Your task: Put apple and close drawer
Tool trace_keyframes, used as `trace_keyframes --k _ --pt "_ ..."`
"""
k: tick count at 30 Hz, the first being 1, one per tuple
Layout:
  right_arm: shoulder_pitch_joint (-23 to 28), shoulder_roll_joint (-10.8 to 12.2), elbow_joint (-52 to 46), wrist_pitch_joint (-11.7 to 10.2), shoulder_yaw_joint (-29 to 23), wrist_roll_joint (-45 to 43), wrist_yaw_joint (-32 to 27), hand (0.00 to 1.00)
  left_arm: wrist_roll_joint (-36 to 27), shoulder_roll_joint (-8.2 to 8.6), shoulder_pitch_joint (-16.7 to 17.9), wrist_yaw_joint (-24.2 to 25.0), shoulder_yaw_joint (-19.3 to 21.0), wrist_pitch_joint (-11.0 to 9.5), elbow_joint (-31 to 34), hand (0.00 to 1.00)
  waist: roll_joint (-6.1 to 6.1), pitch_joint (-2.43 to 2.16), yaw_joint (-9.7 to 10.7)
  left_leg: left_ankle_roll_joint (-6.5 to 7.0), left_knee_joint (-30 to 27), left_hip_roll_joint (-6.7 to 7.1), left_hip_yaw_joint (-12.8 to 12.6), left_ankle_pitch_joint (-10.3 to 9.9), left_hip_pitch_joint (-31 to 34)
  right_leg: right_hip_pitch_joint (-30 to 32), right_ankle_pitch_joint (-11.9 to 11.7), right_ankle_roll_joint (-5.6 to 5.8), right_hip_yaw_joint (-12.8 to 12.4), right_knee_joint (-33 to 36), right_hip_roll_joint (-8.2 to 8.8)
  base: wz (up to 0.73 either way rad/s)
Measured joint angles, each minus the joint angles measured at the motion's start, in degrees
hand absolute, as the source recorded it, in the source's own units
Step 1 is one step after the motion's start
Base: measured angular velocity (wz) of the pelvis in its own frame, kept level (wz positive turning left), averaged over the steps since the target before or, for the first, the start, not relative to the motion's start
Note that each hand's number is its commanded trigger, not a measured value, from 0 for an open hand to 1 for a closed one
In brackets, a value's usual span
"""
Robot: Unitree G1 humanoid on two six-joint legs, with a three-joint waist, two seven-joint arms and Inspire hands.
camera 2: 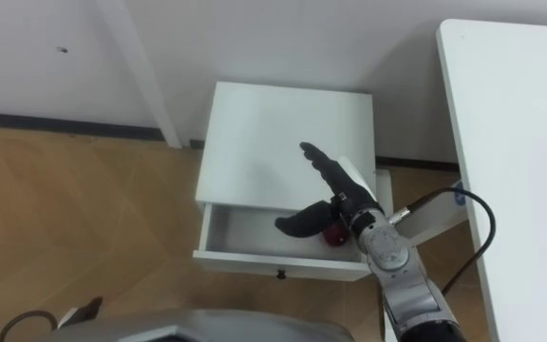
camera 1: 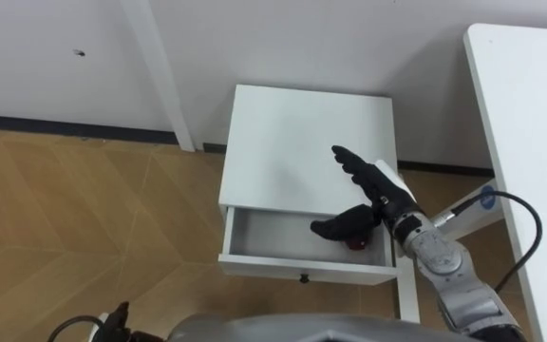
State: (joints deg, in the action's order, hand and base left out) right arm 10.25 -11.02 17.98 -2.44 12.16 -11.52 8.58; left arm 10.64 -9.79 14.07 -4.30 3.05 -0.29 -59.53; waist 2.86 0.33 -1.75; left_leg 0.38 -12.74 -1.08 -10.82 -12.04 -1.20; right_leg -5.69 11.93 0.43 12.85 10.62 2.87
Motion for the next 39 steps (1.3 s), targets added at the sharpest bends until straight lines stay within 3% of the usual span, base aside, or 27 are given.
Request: trace_keyframes --k 6,11,14,15,16,17,18,19,20,21,22,23,24,25,27,28,31,34,35,36,37,38,39 --pt "-0.1 0.3 5.5 -0.2 -1.7 0.9 -0.6 0.00 0.0 0.11 1.0 -0.1 0.1 0.1 1.1 0.00 -0.08 -0.09 0.3 0.01 -0.1 0.01 0.1 0.0 0.0 -0.1 0.0 0.00 0.3 0.0 0.08 0.01" --pt "0.1 1.3 18.4 -0.5 -7.5 1.3 -4.5 0.00 0.2 0.61 0.8 -0.2 0.2 0.2 0.1 0.00 -1.00 -0.57 0.9 0.84 -3.1 -0.27 0.4 -1.5 1.5 0.7 0.3 0.50 1.5 2.6 0.91 0.13" --pt "0.7 0.5 27.2 -0.4 -11.2 3.7 -7.6 0.00 0.1 0.80 0.1 0.0 0.4 0.5 -2.0 0.00 -1.78 -0.29 1.7 2.22 -4.5 0.09 -0.3 -2.6 1.8 4.5 1.6 2.16 1.8 12.1 3.06 0.07" --pt "2.1 -0.2 29.3 -0.1 -12.7 5.7 -8.8 0.00 0.3 0.79 -0.7 0.1 0.8 0.5 -3.3 0.00 -2.34 -0.27 1.7 3.05 -5.7 0.52 -0.5 -3.4 1.8 7.7 1.8 2.46 2.3 19.9 4.58 0.07" --pt "2.9 -0.6 32.0 -0.1 -14.7 6.6 -9.8 0.00 0.9 0.59 -0.9 0.2 1.7 0.6 -3.9 0.00 -2.16 -0.21 1.7 4.02 -7.1 1.84 -0.7 -4.2 1.8 11.7 1.4 2.63 2.2 29.1 7.35 0.06" --pt "3.4 -0.9 33.9 -0.1 -15.7 6.7 -10.3 0.00 1.5 0.43 -1.1 0.4 2.3 0.6 -4.5 0.00 -1.94 -0.27 1.9 4.52 -7.8 2.20 -0.9 -4.7 1.8 13.6 0.8 2.90 1.6 33.2 8.69 0.05" --pt "3.8 -2.1 38.7 -0.2 -16.9 6.6 -11.2 0.00 2.0 0.35 -1.3 0.9 3.7 1.1 -5.0 0.00 -2.12 -0.29 2.3 5.68 -10.1 3.11 -1.0 -6.1 2.0 16.9 -2.2 2.52 0.6 40.4 10.89 0.07" --pt "4.4 -3.0 42.7 0.4 -18.6 6.6 -11.6 0.00 2.5 0.11 -1.2 1.2 3.8 1.5 -5.0 0.00 -3.18 -0.33 2.5 6.66 -12.3 3.05 -0.6 -7.4 2.4 21.0 -8.0 2.44 -0.7 46.4 11.86 0.07" --pt "4.6 -3.2 44.0 1.0 -19.3 6.7 -11.7 0.00 2.6 -0.08 -1.1 1.3 3.9 1.7 -4.9 0.00 -3.76 -0.34 2.6 7.14 -13.3 2.85 -0.4 -7.9 2.7 23.2 -12.1 2.47 -1.4 49.4 12.11 -0.10" --pt "5.1 -3.2 46.5 1.4 -19.9 6.7 -11.6 0.00 3.5 -0.69 -1.1 1.3 4.1 1.8 -5.0 0.00 -4.94 -0.38 2.8 7.89 -15.0 2.33 -0.4 -8.4 3.8 28.7 -18.8 2.25 -3.2 54.9 11.99 -0.19" --pt "5.4 -2.5 48.3 1.9 -20.1 6.8 -10.7 0.00 3.5 -1.79 -1.4 1.3 4.2 2.2 -5.0 0.00 -4.92 -0.23 3.2 8.52 -16.8 1.79 -1.0 -8.8 5.4 36.1 -16.0 1.82 -4.2 66.3 11.53 -0.29" --pt "5.5 -2.2 48.9 2.0 -20.1 6.9 -10.3 0.00 3.3 -2.10 -1.7 1.3 4.2 2.5 -5.1 0.00 -4.87 -0.26 3.2 8.70 -17.4 1.37 -1.4 -8.9 6.1 39.6 -13.7 1.73 -4.3 71.9 11.05 -0.31" --pt "5.6 -1.6 50.3 2.0 -19.9 7.8 -10.0 0.00 2.0 -2.64 -2.3 1.1 3.5 3.1 -5.5 0.00 -5.61 -0.17 3.6 9.01 -18.7 0.35 -1.6 -9.0 7.3 46.5 -9.9 1.16 -3.4 82.6 9.97 -0.22" --pt "5.6 -1.2 52.9 1.9 -18.7 9.3 -9.8 0.00 1.1 -2.68 -3.4 1.2 3.4 4.0 -6.6 0.00 -5.86 0.14 4.2 9.44 -19.6 -0.41 -1.4 -9.3 7.7 52.0 -6.9 1.42 -1.7 90.6 9.86 -0.08" --pt "5.8 -1.0 56.2 2.0 -17.6 11.4 -9.7 0.00 1.4 -2.32 -4.3 1.2 2.5 5.5 -7.0 0.00 -6.93 0.34 5.5 9.93 -20.6 -1.22 -0.4 -9.7 7.5 57.8 -3.8 1.44 -0.2 97.3 10.12 0.24" --pt "6.8 -0.8 56.4 2.1 -17.2 13.2 -9.8 0.00 1.5 -1.84 -4.3 1.4 2.5 6.2 -7.0 0.00 -7.23 0.32 6.4 10.06 -21.1 -1.67 0.4 -9.8 7.5 61.0 -2.8 1.45 0.0 99.9 10.09 0.29" --pt "7.1 -0.3 56.4 3.1 -16.7 17.0 -10.6 0.00 1.4 -1.82 -3.9 1.2 3.5 8.0 -7.2 0.00 -7.85 0.25 6.5 10.33 -22.1 -2.10 0.7 -10.3 7.4 65.8 -2.5 1.30 -0.6 101.8 9.89 0.06" --pt "6.5 -0.4 56.5 3.4 -15.7 21.1 -11.6 0.00 1.7 -1.88 -2.4 0.9 3.7 8.7 -7.5 0.00 -8.22 0.09 7.1 9.77 -22.1 -2.01 0.6 -10.4 7.2 65.3 -2.7 1.43 -2.0 101.7 10.05 0.00" --pt "6.5 -0.5 56.5 3.6 -15.7 22.0 -11.7 0.00 2.1 -1.78 -2.2 1.0 3.8 8.7 -7.8 0.00 -8.40 0.11 7.3 8.99 -22.0 -2.01 0.5 -10.5 7.1 64.6 -2.7 1.44 -2.0 101.1 10.10 -0.08" --pt "5.9 -0.5 56.7 4.4 -15.7 23.7 -11.8 0.00 3.2 -1.44 -1.5 1.0 4.7 8.7 -8.2 0.00 -8.41 0.10 7.4 4.44 -20.4 -1.47 0.2 -10.1 6.0 62.4 -2.8 1.24 -1.9 99.1 10.07 -0.15" --pt "4.6 -0.3 57.0 5.4 -15.7 24.9 -12.1 0.00 3.8 -1.04 -0.4 1.0 5.7 8.6 -8.9 0.00 -6.40 -0.64 7.8 -1.89 -20.0 -0.14 0.1 -9.9 4.3 59.6 -2.8 1.18 -2.2 96.8 12.09 0.05" --pt "4.6 0.0 56.9 5.6 -15.9 24.9 -12.1 0.00 3.7 -1.54 -0.6 1.0 5.4 8.7 -9.0 0.00 -6.10 -0.38 8.2 1.39 -24.8 -1.41 1.0 -10.6 5.9 58.9 -2.7 1.82 -2.4 97.1 13.45 0.44" --pt "4.8 0.3 57.0 6.7 -16.9 24.3 -12.2 0.00 3.6 -2.71 -2.6 1.0 5.0 8.0 -8.3 0.00 -7.28 0.24 7.9 3.60 -31.2 -5.28 4.2 -16.5 9.5 58.8 -2.6 2.54 -4.3 97.2 13.88 0.32"
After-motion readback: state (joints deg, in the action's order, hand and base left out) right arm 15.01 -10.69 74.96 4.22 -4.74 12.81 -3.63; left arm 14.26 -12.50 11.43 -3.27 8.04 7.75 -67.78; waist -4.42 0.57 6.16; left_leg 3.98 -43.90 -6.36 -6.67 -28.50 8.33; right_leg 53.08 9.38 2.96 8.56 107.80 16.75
